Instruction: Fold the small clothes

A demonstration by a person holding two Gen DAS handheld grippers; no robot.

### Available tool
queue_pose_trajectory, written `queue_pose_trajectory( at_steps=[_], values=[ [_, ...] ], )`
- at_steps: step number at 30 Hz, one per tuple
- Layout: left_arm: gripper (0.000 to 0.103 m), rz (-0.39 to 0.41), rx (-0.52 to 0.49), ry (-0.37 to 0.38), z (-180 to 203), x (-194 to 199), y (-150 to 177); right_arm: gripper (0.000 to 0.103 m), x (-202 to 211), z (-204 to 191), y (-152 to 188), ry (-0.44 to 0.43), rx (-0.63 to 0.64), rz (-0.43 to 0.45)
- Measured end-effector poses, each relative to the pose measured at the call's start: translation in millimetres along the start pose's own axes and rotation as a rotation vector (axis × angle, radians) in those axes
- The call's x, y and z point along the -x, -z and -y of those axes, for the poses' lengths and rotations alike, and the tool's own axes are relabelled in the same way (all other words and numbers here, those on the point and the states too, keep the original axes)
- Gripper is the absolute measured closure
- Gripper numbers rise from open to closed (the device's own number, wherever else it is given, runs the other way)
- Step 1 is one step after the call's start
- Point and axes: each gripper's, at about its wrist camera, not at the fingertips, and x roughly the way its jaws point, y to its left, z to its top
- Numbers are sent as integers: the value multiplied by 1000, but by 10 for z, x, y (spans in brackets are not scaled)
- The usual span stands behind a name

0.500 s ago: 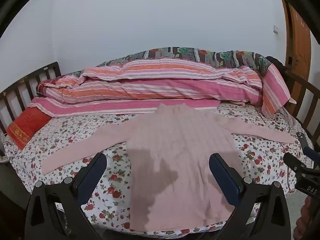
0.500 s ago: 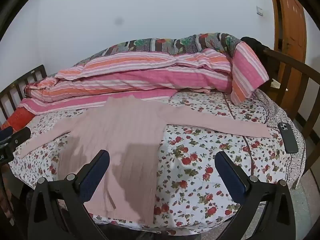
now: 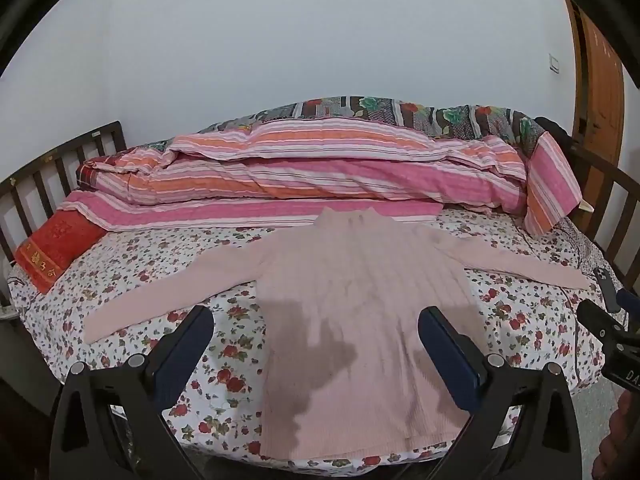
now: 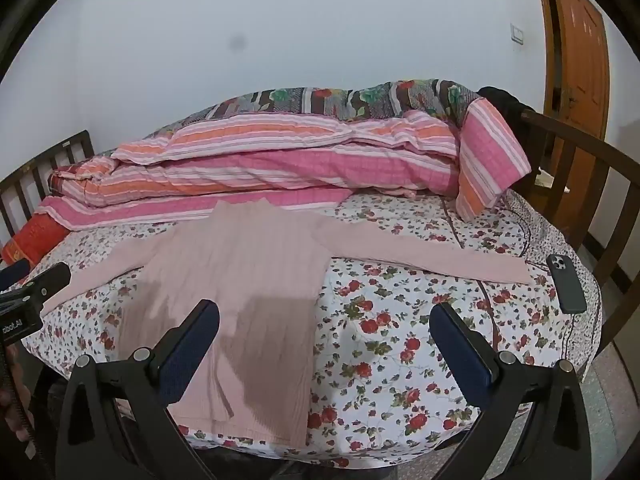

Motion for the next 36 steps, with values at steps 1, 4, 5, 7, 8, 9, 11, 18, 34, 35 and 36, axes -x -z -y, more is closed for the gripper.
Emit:
queue_pose_trajectory(
  at_steps=[1, 4, 5, 7, 8, 9, 11, 18, 34, 35, 36],
  values=[
    [0, -2, 3, 2, -8, 1, -6, 0, -3, -1, -4, 0, -2, -1],
    [0, -8, 8, 2, -33, -9, -11, 0, -8, -23, 5, 0, -1, -2],
    [0, -9, 8, 2, -38, -11, -14, 0, -5, -31, 16, 2, 0, -1],
    [0, -12, 11, 3, -57, -20, -20, 0, -4, -29, 22, 1, -1, 3],
    [0, -11, 12, 5, -57, -22, -12, 0, -4, -35, 25, 1, -1, 4],
    [0, -13, 14, 7, -60, -31, -10, 0, -3, -39, 28, 2, -1, 5],
    [0, -16, 16, 6, -58, -43, 3, 0, 4, -39, 30, 1, -3, 7],
    [0, -21, 16, 4, -55, -65, 29, 0, 23, -59, 20, 2, 1, 8],
    [0, -20, 20, 4, -30, -60, 78, 0, 31, -103, 13, -9, 2, 7],
    [0, -20, 19, 2, -27, -65, 75, 0, 28, -105, 10, -10, 2, 6],
    [0, -20, 18, 2, -23, -66, 78, 0, 28, -106, 11, -11, 2, 5]
  ],
)
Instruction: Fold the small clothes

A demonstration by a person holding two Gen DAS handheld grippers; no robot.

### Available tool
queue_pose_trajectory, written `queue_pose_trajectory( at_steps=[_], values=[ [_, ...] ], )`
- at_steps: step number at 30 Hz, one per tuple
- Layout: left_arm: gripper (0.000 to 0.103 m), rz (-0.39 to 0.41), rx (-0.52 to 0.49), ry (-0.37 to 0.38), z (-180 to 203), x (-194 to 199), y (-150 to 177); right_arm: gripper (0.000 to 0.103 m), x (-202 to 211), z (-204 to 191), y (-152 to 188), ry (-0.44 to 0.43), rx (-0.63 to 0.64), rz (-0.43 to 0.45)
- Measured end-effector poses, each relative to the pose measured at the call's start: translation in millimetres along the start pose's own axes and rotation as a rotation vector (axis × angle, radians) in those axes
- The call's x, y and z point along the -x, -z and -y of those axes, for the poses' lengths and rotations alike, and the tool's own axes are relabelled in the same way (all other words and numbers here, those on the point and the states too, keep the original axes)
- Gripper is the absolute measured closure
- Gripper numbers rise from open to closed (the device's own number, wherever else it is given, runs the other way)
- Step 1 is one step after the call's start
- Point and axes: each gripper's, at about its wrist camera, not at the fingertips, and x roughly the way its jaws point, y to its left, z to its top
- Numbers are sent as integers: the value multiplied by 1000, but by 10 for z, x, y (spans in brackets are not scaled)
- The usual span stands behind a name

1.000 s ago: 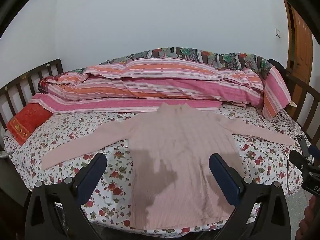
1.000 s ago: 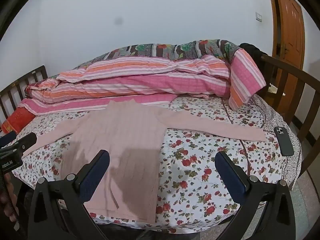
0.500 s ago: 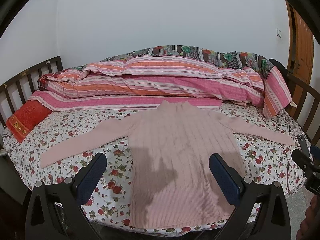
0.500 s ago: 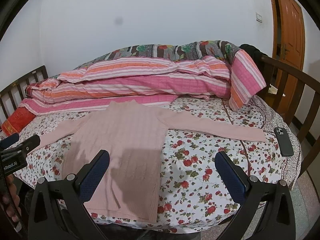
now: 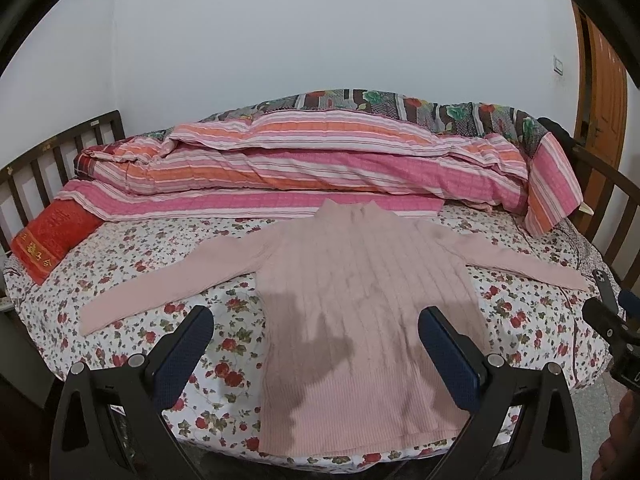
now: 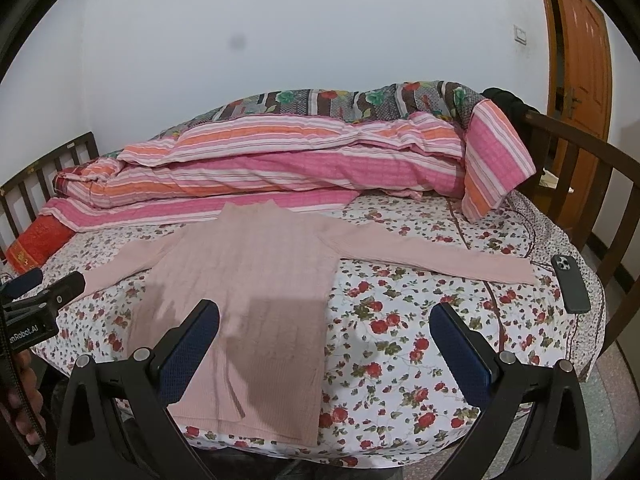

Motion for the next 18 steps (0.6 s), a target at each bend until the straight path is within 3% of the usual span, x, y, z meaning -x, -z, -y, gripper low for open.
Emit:
queue_pose_trajectory(
  at_steps=[18],
  values=[
    [0, 13, -3, 2, -58, 119, -72, 0, 69, 26, -63, -15, -12, 8]
  ],
)
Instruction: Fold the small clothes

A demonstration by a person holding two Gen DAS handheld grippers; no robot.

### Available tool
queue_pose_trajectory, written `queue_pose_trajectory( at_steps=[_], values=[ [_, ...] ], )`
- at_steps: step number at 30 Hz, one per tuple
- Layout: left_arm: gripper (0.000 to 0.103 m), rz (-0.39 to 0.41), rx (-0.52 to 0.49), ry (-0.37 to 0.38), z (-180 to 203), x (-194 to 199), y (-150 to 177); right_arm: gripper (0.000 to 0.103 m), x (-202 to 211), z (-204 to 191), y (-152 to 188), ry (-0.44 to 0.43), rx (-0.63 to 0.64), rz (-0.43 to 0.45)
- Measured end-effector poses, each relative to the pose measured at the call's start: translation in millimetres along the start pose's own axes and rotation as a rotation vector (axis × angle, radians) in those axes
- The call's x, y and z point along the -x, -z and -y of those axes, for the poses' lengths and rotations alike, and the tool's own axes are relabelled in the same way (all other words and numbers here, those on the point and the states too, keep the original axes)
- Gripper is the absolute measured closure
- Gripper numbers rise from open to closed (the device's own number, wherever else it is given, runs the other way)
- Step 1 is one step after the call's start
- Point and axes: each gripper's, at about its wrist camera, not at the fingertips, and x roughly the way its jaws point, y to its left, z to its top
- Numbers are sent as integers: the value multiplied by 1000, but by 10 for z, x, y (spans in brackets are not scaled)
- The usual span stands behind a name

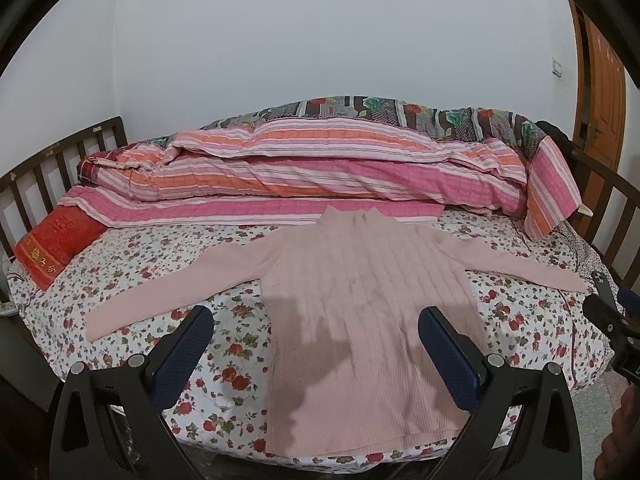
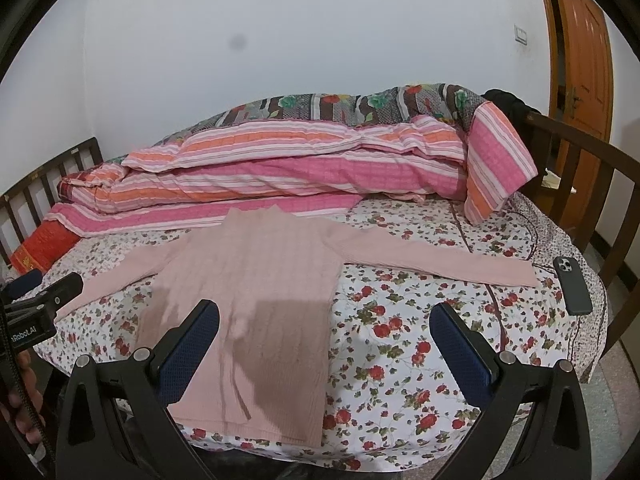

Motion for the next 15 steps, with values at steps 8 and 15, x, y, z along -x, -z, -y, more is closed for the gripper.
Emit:
queue_pose_trajectory(
  at_steps=[8, 15],
  values=[
    [0, 2, -2, 3, 6, 22, -6, 0, 20, -7, -13, 2, 10, 6],
    [0, 13, -9, 5, 38, 80, -22, 0, 56, -36, -6, -6, 18, 10]
  ],
)
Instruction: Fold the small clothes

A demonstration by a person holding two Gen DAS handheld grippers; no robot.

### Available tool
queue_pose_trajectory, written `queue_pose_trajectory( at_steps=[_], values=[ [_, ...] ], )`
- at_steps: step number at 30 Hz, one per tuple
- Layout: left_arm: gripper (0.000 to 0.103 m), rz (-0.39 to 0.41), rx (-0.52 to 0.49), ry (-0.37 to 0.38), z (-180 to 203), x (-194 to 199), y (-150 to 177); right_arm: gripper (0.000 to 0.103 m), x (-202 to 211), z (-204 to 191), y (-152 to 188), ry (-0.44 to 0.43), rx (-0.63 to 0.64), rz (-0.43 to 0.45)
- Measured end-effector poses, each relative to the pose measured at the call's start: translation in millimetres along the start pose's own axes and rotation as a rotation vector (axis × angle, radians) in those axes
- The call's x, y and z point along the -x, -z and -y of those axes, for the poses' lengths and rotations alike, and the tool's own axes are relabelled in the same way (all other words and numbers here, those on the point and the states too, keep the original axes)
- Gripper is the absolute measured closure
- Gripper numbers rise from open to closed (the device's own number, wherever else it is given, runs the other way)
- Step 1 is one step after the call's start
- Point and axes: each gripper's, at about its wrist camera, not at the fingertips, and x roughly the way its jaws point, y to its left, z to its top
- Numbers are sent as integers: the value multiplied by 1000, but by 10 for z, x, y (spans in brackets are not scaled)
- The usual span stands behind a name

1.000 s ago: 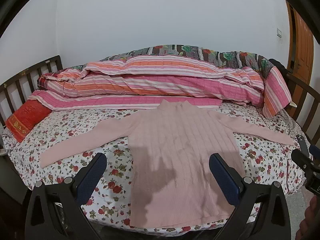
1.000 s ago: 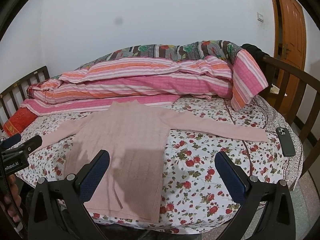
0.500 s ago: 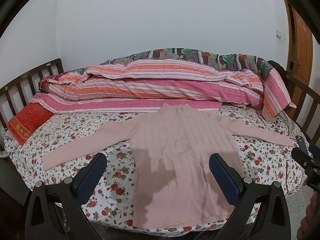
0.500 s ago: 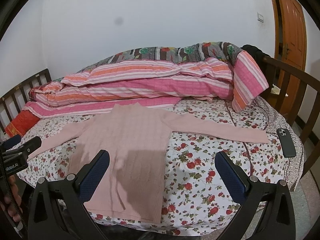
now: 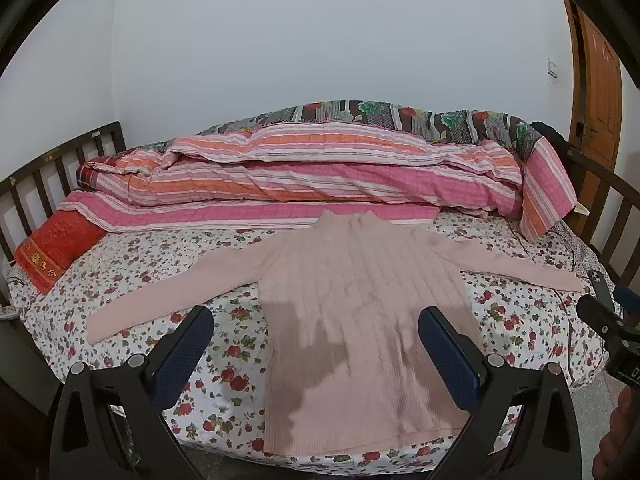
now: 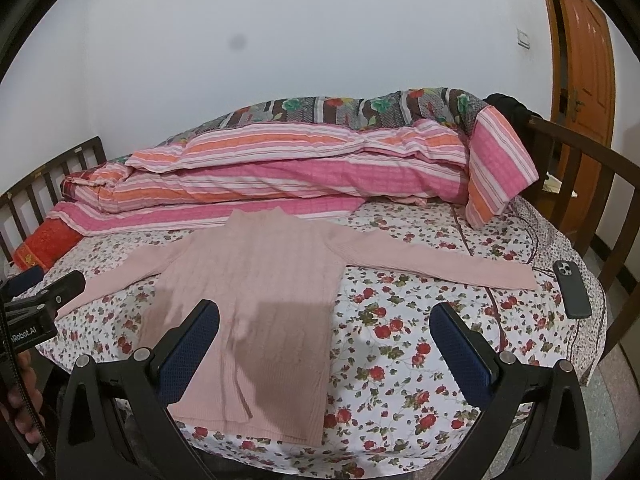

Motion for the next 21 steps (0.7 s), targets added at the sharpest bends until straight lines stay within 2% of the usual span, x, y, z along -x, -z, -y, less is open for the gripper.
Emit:
queue_pose_trajectory(
  at_steps=[14, 21],
  values=[
    [0, -7, 9, 11, -5, -23, -25, 0, -91, -63, 60, 6, 31, -35],
    [0, -27, 60, 34, -226, -220, 33, 0, -172, -82, 67, 22, 15, -27]
  ],
)
